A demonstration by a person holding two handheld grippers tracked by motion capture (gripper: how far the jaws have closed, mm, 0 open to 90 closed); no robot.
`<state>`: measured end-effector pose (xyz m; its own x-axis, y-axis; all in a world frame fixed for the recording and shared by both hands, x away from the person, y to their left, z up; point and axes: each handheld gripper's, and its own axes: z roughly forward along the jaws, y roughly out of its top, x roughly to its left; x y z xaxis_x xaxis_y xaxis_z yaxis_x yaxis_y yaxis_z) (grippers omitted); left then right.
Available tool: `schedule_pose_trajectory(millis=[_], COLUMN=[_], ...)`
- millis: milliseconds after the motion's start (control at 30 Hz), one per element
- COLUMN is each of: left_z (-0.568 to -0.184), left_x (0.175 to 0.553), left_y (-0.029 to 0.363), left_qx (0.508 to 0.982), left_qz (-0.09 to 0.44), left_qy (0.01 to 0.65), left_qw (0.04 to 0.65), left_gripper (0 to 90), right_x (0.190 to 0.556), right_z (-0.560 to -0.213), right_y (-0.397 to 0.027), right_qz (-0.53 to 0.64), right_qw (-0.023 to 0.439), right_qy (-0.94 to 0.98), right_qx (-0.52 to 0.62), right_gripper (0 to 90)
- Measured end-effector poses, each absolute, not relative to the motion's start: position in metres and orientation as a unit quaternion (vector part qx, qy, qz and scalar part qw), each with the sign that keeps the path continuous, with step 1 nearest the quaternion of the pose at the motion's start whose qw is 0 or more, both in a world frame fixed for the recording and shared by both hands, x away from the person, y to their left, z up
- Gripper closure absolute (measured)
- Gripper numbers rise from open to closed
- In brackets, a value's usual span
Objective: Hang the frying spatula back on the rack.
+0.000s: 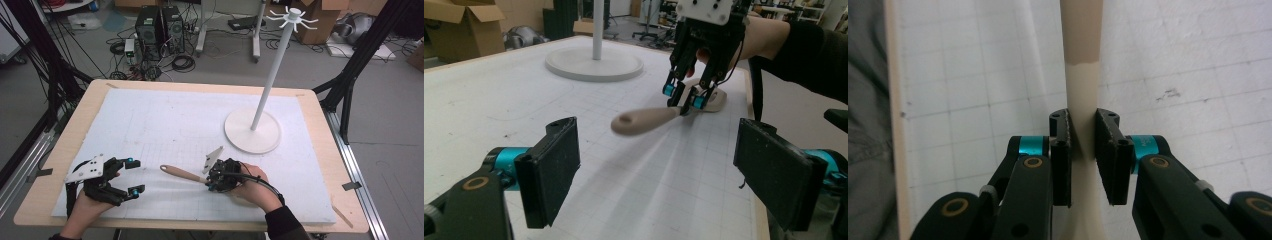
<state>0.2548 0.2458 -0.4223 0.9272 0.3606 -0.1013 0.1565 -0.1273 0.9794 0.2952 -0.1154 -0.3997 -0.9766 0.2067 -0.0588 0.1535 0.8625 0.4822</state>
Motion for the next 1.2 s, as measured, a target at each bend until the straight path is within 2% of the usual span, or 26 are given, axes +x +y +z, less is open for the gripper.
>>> schedule_pose_trajectory(millis=[533, 700, 867, 1200], left_z=[-0.417, -0.402, -0.392, -0.380], left_x=[0.253, 0.248, 0.244, 0.253], left_y=[0.233, 0.212, 0.183, 0.135], left_qx=[0.747, 0.745, 0.734, 0.694], left_qz=[0.084, 0.100, 0.111, 0.087], left_qy=[0.169, 0.163, 0.193, 0.245], left_qw=[0.637, 0.639, 0.641, 0.671], left_gripper=[19.3, 19.7, 22.2, 23.0], right_x=[0.286, 0.283, 0.281, 0.274], right_z=[-0.375, -0.366, -0.359, -0.345], right_y=[-0.135, -0.141, -0.147, -0.153], right_qz=[0.323, 0.348, 0.372, 0.401], right_qw=[0.081, 0.095, 0.104, 0.118], right_qy=[0.938, 0.926, 0.915, 0.902], right_qx=[0.101, 0.110, 0.113, 0.108], right_gripper=[78.0, 78.0, 78.0, 78.0])
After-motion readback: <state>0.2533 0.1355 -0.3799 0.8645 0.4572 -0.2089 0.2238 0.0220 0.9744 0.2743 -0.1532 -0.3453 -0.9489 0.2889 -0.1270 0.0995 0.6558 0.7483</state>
